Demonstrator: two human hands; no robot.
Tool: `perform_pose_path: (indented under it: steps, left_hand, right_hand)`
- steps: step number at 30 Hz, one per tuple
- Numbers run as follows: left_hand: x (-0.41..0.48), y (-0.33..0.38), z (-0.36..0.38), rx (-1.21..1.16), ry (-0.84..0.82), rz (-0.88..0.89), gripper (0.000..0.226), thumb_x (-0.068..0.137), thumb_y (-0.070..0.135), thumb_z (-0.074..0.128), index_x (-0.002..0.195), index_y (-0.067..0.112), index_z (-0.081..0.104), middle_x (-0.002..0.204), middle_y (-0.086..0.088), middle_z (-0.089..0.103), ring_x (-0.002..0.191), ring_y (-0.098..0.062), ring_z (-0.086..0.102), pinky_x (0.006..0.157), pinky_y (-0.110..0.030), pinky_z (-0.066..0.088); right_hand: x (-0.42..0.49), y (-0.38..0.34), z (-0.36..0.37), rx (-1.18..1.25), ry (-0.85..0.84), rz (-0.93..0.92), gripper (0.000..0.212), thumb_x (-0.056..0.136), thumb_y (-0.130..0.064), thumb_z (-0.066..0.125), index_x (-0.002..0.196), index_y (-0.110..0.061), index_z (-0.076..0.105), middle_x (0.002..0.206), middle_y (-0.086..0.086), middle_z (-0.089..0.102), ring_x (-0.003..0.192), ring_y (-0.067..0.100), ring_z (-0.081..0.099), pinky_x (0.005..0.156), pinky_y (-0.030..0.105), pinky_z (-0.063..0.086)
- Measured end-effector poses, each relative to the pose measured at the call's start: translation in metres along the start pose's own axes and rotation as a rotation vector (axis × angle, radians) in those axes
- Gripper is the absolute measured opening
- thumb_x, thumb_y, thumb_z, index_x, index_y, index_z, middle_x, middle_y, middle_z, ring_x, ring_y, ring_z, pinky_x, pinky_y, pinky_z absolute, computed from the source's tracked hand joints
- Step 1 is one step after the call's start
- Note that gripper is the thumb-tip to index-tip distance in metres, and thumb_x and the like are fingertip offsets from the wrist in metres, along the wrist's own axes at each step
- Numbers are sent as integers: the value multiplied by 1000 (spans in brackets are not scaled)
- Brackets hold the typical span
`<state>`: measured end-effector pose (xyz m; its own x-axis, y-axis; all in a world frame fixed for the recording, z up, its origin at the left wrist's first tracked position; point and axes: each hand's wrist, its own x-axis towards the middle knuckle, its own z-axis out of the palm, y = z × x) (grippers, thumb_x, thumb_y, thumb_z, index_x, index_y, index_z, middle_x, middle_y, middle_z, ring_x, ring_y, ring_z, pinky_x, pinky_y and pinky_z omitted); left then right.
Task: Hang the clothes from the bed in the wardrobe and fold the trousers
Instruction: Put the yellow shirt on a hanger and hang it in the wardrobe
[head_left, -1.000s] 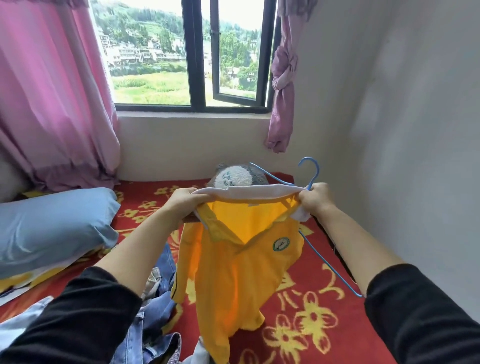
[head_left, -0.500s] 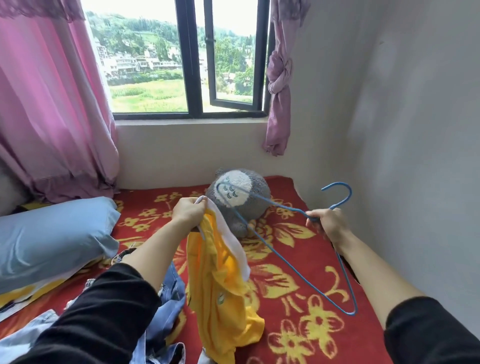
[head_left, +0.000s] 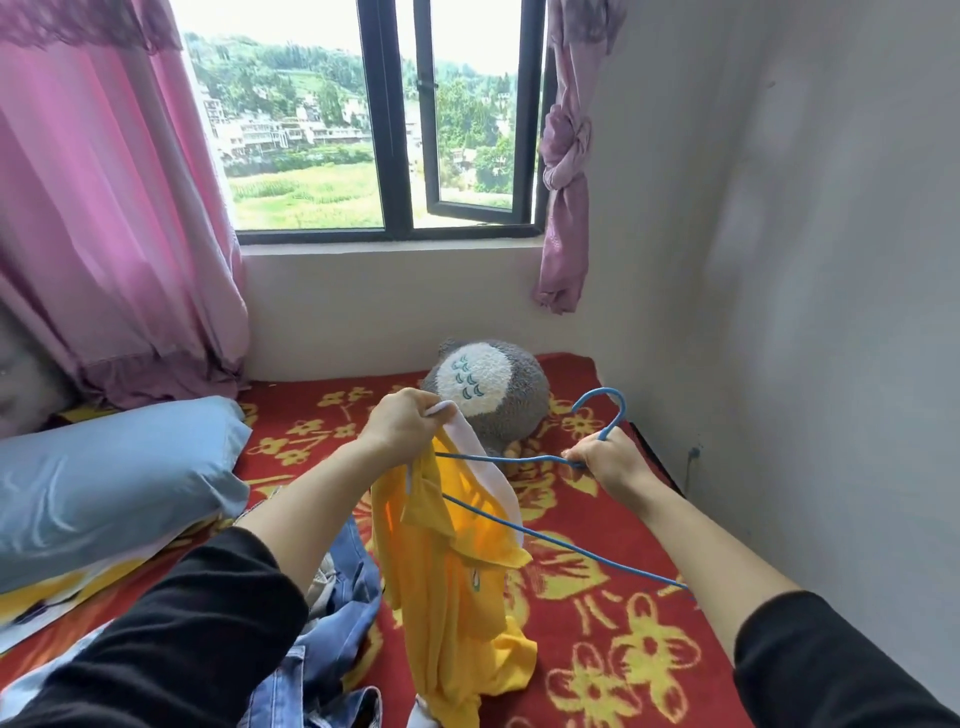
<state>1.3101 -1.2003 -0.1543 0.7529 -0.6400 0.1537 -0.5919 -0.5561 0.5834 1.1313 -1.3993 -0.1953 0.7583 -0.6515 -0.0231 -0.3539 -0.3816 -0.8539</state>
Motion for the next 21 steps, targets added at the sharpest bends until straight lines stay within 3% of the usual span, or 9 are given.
perform_pose_path:
  steps: [3, 6, 8, 10, 12, 14, 18, 21]
  left_hand:
    - [-4, 4, -1, 13, -57, 55, 31, 94, 38, 56, 89, 11, 72, 74, -10, 64, 61, -16, 48, 55, -28, 37]
    - [-9, 19, 10, -30, -136, 108, 33, 94, 36, 56, 91, 5, 69, 66, -6, 54, 49, -8, 36, 46, -18, 31]
    - [-12, 26, 15, -47, -145, 133, 26, 94, 34, 56, 93, 13, 72, 74, -2, 62, 52, -5, 43, 45, -13, 32]
    - [-13, 23, 10, -38, -138, 138, 15, 90, 29, 60, 94, 26, 74, 85, 8, 66, 64, 0, 54, 51, -8, 35]
    - [-13, 10, -1, 55, -147, 111, 15, 84, 24, 64, 93, 31, 73, 90, 9, 69, 81, -9, 62, 63, -16, 44]
    - [-11, -9, -13, 173, -127, 26, 13, 83, 29, 64, 91, 35, 73, 88, 4, 69, 86, -20, 64, 69, -28, 49]
    - [-13, -24, -18, 90, -80, -41, 18, 90, 36, 59, 83, 47, 72, 73, 9, 68, 68, -11, 61, 56, -26, 45]
    - [-14, -9, -5, -30, -60, -11, 18, 91, 28, 60, 86, 36, 75, 76, 5, 71, 68, -12, 59, 60, -26, 43]
  right_hand:
    - [0, -11, 5, -62, -31, -20, 27, 65, -25, 61, 40, -14, 59, 48, 1, 58, 62, 20, 60, 72, 41, 46]
    - [-3, -22, 22, -153, -63, -17, 37, 69, -21, 63, 36, -16, 47, 35, -8, 39, 43, 15, 38, 56, 36, 33]
    - [-7, -24, 34, -131, -20, 21, 38, 67, -21, 63, 35, -15, 44, 33, -8, 35, 42, 16, 34, 53, 35, 30]
    - [-8, -24, 32, -99, 39, 78, 35, 67, -20, 64, 34, -15, 52, 32, -8, 39, 42, 16, 38, 50, 32, 32]
    - [-6, -27, 16, -52, 102, 99, 29, 67, -19, 66, 39, -15, 62, 37, -6, 48, 46, 18, 44, 53, 34, 36]
    - [-5, -32, -5, 0, 154, 98, 21, 66, -19, 67, 47, -9, 66, 42, -1, 52, 48, 19, 46, 57, 38, 38]
    - [-10, -37, -12, -9, 145, 51, 27, 70, -20, 64, 44, -12, 65, 40, -3, 50, 46, 16, 47, 59, 40, 40]
    - [-15, -39, 20, -172, 101, 8, 37, 83, -22, 60, 49, -8, 55, 50, 4, 52, 61, 26, 53, 62, 38, 40]
